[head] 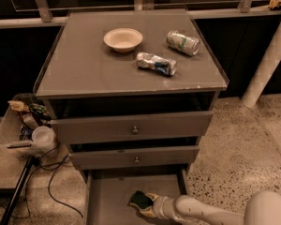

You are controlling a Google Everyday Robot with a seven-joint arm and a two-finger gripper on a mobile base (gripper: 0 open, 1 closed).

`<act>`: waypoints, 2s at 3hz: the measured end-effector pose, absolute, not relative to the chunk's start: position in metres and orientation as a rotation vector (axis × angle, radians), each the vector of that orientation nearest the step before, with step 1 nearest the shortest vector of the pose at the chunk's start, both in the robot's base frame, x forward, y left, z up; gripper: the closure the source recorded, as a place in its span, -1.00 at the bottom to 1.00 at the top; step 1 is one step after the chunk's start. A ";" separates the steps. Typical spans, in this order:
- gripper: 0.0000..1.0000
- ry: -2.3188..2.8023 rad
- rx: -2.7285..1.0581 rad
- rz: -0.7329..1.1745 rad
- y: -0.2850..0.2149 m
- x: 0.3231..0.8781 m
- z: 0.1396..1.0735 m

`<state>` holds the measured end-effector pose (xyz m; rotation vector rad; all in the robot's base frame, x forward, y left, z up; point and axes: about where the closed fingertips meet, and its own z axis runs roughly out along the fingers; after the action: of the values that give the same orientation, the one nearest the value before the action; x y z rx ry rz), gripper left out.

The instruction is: Place sponge into bottom drawer

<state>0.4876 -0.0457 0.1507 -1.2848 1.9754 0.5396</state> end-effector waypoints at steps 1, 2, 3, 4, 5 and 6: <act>1.00 2.004 -1.241 0.530 -0.055 0.492 0.140; 0.62 2.005 -1.240 0.529 -0.055 0.493 0.139; 0.18 2.005 -1.240 0.529 -0.055 0.493 0.139; -0.31 2.005 -1.240 0.529 -0.055 0.493 0.139; -0.75 2.005 -1.240 0.529 -0.055 0.493 0.139; -1.00 2.005 -1.240 0.529 -0.055 0.492 0.139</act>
Offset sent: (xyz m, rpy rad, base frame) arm 0.0039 -0.0084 -0.0096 0.0018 0.0091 -0.0348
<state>0.4925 -0.0554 0.1394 -1.2401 2.0046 0.5294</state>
